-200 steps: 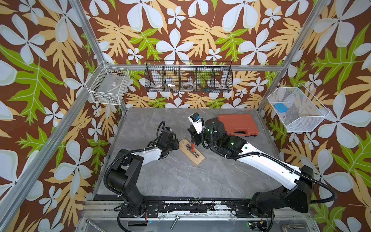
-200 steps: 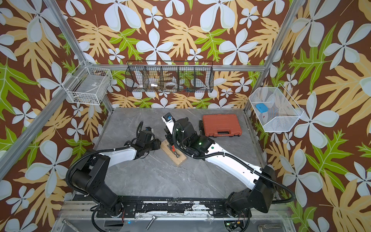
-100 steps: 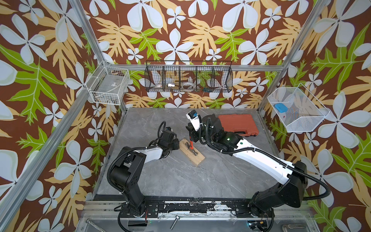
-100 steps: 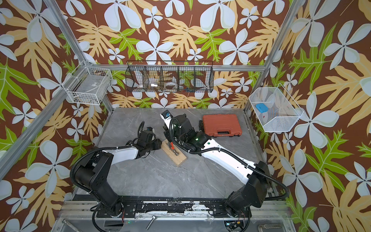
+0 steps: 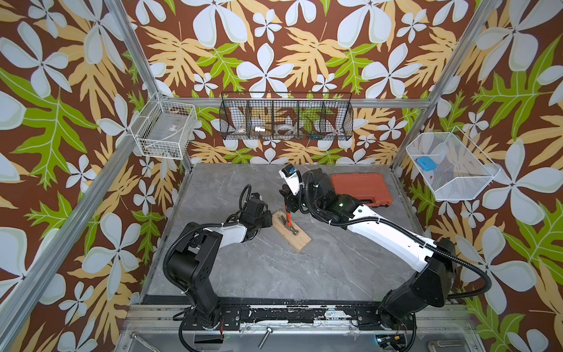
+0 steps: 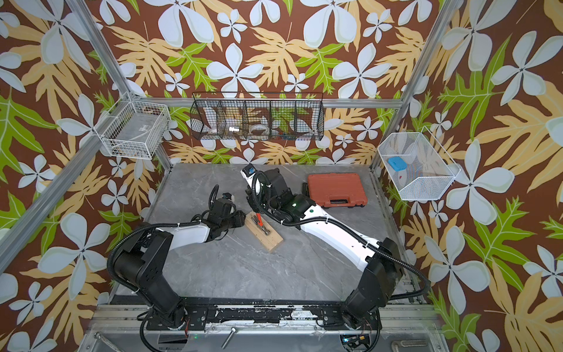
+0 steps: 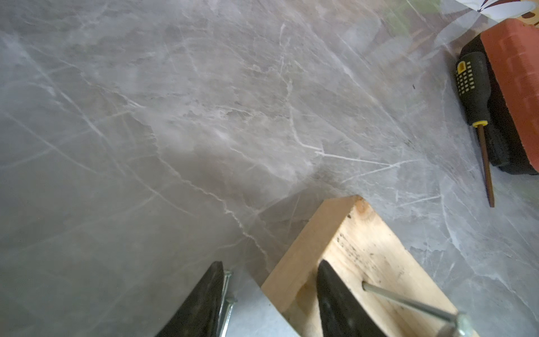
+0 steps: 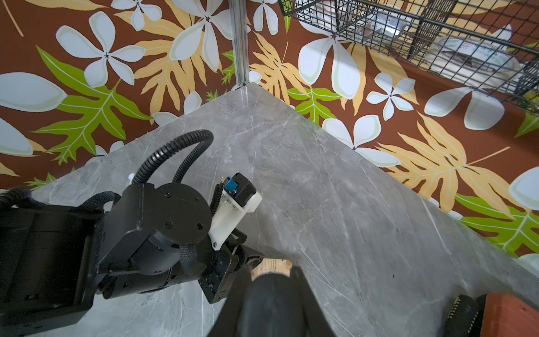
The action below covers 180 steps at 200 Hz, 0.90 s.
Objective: Use a claw hammer to pull out a nail
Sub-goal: Remove the nail from the mounting plate.
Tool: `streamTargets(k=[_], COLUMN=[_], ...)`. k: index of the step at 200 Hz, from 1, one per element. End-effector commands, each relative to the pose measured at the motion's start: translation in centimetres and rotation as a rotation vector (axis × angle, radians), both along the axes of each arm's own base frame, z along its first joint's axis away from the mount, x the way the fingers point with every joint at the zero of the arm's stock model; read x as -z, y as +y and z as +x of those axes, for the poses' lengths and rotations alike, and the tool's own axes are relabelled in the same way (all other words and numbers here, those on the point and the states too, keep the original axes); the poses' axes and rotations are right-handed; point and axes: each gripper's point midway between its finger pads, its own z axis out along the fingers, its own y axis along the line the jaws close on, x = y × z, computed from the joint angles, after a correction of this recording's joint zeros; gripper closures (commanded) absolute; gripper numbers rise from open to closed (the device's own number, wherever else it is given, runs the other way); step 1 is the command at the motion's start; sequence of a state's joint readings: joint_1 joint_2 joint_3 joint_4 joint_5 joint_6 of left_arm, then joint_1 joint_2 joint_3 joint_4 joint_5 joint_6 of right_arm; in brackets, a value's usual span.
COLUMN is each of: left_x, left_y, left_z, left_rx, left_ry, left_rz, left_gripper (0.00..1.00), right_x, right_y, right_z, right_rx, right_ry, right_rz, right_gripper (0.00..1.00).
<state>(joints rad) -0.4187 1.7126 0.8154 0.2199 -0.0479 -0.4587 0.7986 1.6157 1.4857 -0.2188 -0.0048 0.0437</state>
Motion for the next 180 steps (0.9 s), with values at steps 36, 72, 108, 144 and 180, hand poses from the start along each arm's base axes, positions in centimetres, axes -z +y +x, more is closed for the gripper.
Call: streamTargets(k=[36,72,108,144,180], left_x=[1.9,1.9,1.6,1.7,1.9], left_y=[1.3,1.4,1.3,1.4,1.4], left_z=[-1.4,-1.5,-1.4,-1.5,-1.5], left_rx=[-0.014,-0.016,-0.015,-0.017,-0.017], left_ry=[0.075,0.073,0.067,0.070,0.073], left_rz=[0.063,0.060,0.059,0.060,0.061], left_gripper=[0.47,0.48,0.48,0.48,0.48], right_x=[-1.9,-1.9,-2.1,-2.5,-3.4], right_y=[1.0,1.3,1.8,2.0,2.0], right_z=[1.3,2.5,3.1,3.4,3.8], right_rx=[-0.006,0.027,0.042,0.052,0.070], right_ry=[-0.051,-0.047,-0.042,-0.050,-0.069], right_rz=[0.044,0.031,0.045,0.068,0.103], right_gripper=[1.00,1.00,1.00,1.00,1.00])
